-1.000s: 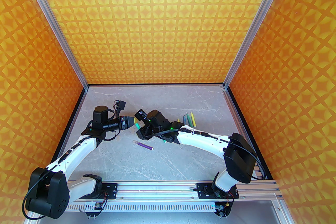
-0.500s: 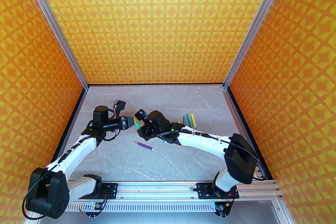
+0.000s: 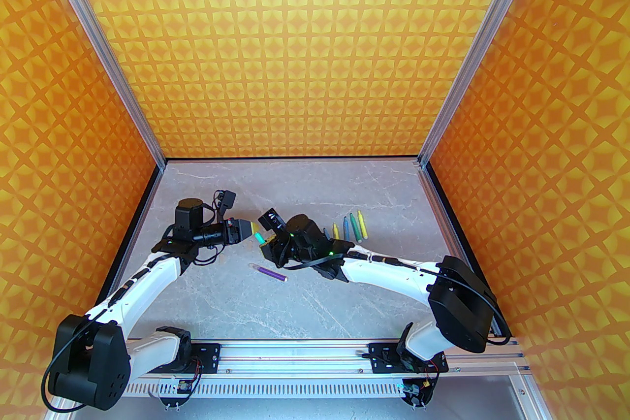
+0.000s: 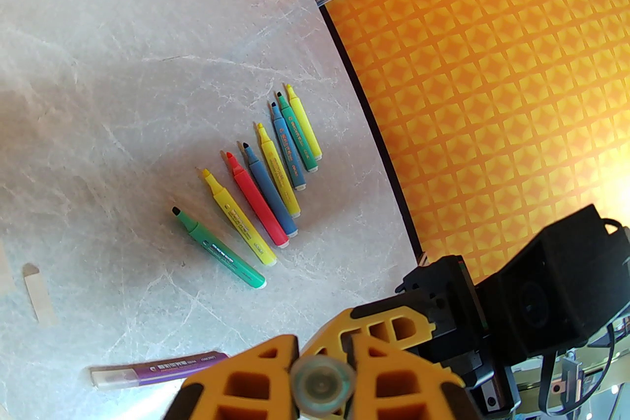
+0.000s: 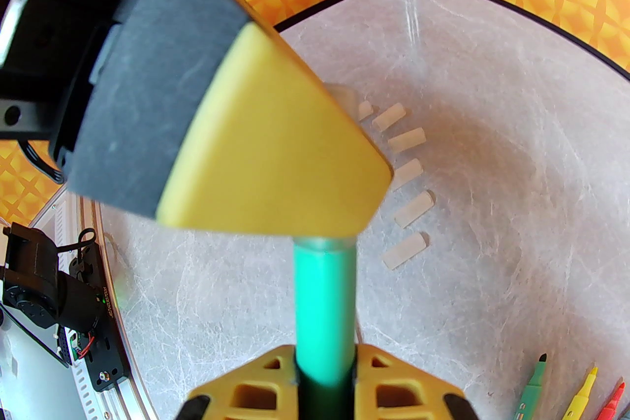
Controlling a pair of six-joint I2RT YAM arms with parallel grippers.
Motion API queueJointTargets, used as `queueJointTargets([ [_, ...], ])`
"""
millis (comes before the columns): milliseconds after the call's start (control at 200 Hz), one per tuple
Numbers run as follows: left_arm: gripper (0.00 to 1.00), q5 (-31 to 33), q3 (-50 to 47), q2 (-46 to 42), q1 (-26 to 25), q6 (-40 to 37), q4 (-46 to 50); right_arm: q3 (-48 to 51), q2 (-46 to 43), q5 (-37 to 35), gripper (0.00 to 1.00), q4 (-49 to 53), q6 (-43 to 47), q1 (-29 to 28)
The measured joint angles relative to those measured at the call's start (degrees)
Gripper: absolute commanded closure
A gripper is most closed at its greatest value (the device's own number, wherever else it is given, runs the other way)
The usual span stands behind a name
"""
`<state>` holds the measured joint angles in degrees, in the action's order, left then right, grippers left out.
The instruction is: Open the pen caps
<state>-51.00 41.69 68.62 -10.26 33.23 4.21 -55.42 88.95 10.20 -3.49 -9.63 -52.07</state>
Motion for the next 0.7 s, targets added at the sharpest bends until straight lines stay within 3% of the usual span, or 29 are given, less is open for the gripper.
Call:
queueJointTargets([
  [255,1.00,-0.28,0.00,-1.92,1.73,0.92,1.68,1.77,-0.61,1.99,1.00,-4.37,0.94,0.87],
  [420,1.00,4.94,0.00,-5.49,9.35,0.94,-0.79,6.78,-1.31,2.10,1.00,3.67,0.94,2.95],
  [575,1.00,6.40,0.07,-6.91,10.58,0.85,-0.79,8.48,-1.31,1.81,1.00,7.23,0.94,3.74],
  [700,1.00,12.57,1.55,-6.86,10.99,-1.62,6.43,7.34,-0.24,-0.96,1.00,8.50,0.90,3.87],
])
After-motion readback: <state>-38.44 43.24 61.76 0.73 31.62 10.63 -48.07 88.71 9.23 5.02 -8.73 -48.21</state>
